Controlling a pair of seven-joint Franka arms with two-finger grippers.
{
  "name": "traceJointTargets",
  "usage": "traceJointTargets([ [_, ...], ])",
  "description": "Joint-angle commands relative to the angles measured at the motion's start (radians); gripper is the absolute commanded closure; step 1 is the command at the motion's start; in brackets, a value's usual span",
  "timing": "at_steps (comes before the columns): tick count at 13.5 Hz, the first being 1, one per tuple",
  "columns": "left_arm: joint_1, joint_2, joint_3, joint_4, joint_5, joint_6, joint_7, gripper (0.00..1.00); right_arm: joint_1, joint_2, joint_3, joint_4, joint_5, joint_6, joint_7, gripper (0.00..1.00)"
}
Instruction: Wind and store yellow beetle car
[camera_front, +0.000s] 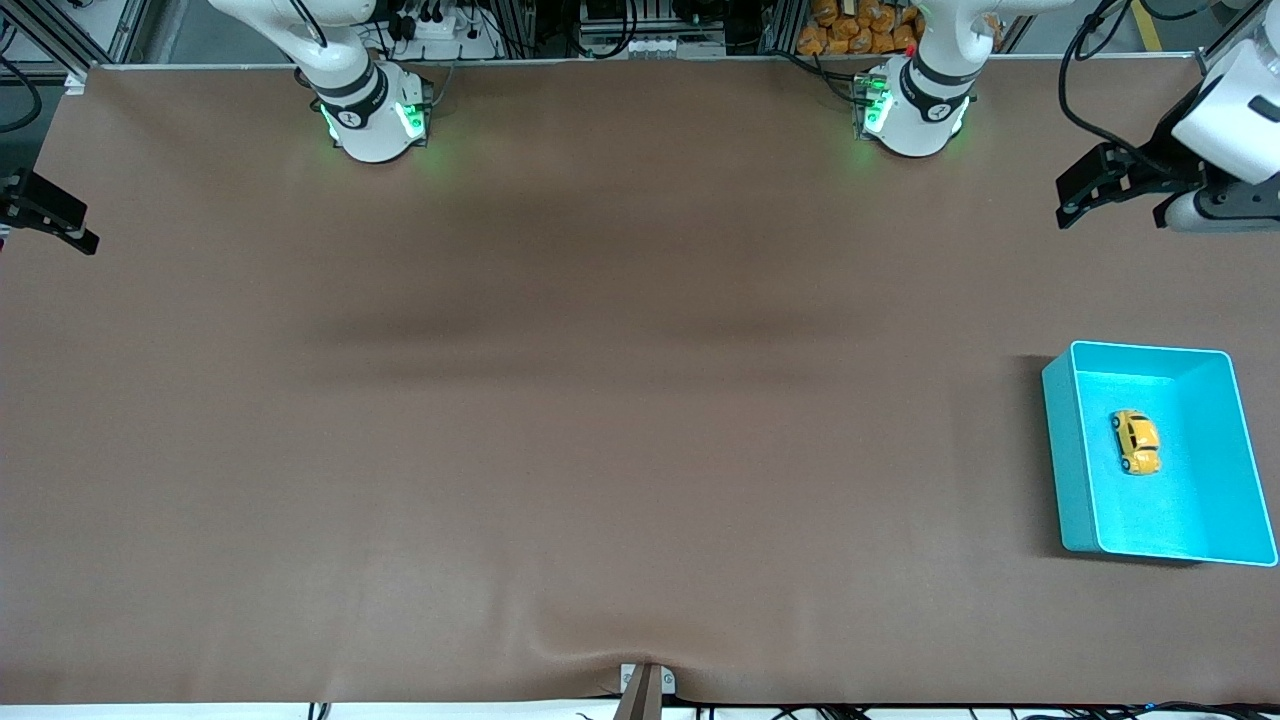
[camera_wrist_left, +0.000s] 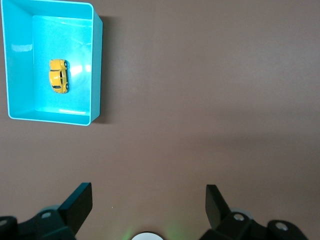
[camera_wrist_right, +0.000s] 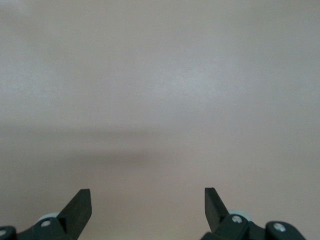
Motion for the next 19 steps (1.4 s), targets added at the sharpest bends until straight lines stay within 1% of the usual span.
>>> traceJointTargets([
  [1,-0.026,-0.02,0.015,-0.008,-0.022,-0.01,-0.002,0.0,0.003,0.02,0.001,0.024,0.0,-0.011,0.015,0.0],
  [2,-0.037,-0.019,0.015,-0.002,-0.019,-0.01,-0.002,0.0,0.0,0.02,0.001,0.024,0.0,-0.011,0.013,0.0],
  [4,-0.016,-0.016,0.009,-0.002,-0.023,-0.01,-0.001,0.0,-0.003,0.02,0.001,0.026,0.0,-0.01,0.013,0.0],
  [10,-0.017,-0.014,0.008,-0.003,-0.025,-0.012,-0.002,0.0,-0.009,0.022,-0.001,0.029,0.001,-0.01,0.015,0.0],
  [12,-0.019,-0.019,0.006,-0.002,-0.025,-0.03,0.011,0.0,-0.008,0.02,-0.002,0.029,0.004,-0.013,0.016,0.0],
  [13,-0.023,-0.019,0.011,-0.003,-0.023,-0.035,0.034,0.0,-0.008,0.02,-0.002,0.029,0.007,-0.014,0.022,0.0],
  [15,-0.027,-0.019,0.014,-0.003,-0.023,-0.035,0.056,0.0,-0.003,0.02,-0.002,0.029,0.017,-0.019,0.105,0.0],
  [19,-0.028,-0.019,0.015,-0.003,-0.025,-0.035,0.056,0.0,0.0,0.019,0.001,0.03,0.017,-0.019,0.108,0.0],
])
